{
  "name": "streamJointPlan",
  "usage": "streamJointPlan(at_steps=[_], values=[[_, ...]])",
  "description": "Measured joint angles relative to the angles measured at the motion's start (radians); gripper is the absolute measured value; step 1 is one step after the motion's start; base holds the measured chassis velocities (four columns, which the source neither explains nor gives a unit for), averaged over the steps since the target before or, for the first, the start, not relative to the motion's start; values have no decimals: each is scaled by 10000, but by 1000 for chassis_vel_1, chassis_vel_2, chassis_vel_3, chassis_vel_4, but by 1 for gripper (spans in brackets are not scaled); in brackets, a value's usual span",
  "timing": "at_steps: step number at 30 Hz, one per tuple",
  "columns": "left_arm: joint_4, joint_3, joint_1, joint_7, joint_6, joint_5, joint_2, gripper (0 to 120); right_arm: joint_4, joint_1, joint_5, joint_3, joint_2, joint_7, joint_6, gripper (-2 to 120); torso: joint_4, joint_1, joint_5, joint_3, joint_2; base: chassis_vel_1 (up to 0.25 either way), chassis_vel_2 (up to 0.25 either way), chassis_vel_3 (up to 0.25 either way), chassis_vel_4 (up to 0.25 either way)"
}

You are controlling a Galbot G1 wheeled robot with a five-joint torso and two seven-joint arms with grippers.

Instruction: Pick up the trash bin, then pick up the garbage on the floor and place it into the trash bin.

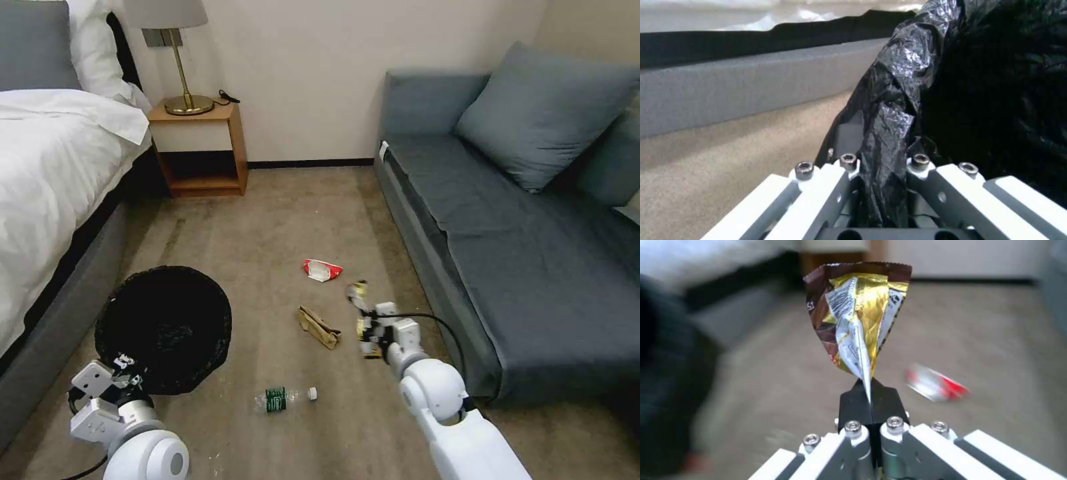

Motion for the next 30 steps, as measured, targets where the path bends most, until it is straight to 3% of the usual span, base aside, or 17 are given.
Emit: streamJointPlan(at_steps=[6,14,30], values=[[-1,47,43,-8,14,44,-113,0,439,895,288,-1413,-405,-1067,651,0,-2,0,-1,0,0,0,0,0,0],[71,3,82,-13,20,104,-244,0,-1351,2913,606,-3422,-156,-2422,2063,0,-1,0,-1,1,0,0,0,0,0],[330,51,-18,-12,5,306,-489,0,-3370,4885,1139,-5374,994,-2893,2440,0,0,0,1,1,-1,0,0,0,0]])
